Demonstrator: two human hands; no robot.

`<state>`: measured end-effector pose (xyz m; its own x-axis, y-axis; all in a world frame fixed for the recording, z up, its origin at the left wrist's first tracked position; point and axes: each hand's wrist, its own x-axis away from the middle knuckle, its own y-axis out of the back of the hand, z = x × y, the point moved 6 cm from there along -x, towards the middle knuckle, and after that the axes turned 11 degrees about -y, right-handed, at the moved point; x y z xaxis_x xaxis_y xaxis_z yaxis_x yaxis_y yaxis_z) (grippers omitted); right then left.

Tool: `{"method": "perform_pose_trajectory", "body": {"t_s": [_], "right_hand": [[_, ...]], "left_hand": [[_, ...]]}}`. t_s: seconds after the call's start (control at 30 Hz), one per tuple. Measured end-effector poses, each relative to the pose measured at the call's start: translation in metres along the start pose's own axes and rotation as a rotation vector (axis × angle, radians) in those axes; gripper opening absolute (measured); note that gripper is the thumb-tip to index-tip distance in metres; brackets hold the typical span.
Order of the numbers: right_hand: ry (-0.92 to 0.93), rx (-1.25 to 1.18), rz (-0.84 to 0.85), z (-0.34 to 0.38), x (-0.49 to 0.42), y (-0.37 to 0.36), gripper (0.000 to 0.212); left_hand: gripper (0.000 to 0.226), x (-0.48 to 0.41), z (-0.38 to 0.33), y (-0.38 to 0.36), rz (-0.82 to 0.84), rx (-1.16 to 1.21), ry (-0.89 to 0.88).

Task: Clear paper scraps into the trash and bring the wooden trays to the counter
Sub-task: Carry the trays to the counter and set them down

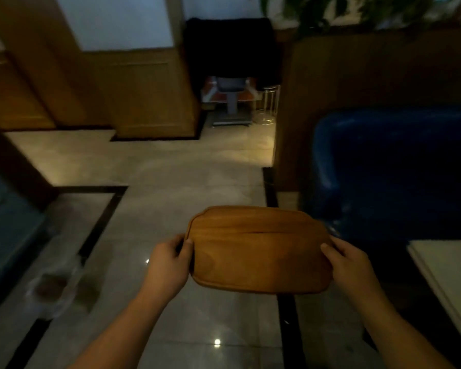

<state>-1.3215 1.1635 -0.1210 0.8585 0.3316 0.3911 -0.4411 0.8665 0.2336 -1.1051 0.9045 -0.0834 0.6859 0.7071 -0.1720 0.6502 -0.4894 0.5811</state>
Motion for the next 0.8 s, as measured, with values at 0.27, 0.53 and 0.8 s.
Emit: {"method": "perform_pose_trajectory", "body": {"t_s": [0.27,0.53,0.8], "right_hand": [[0.056,0.048,0.340,0.072,-0.005,-0.200,0.027],[0.129,0.103,0.641,0.148,-0.040,-0.402,0.026],[0.217,0.234,0.966,0.203,-0.029,-0.572,0.037]], "left_hand": [[0.026,0.014,0.087,0.141,-0.324,-0.055,0.194],[0.026,-0.011,0.163,0.247,-0.622,-0.098,0.417],[0.034,-0.026,0.211,0.349,-0.839,-0.223,0.606]]}}
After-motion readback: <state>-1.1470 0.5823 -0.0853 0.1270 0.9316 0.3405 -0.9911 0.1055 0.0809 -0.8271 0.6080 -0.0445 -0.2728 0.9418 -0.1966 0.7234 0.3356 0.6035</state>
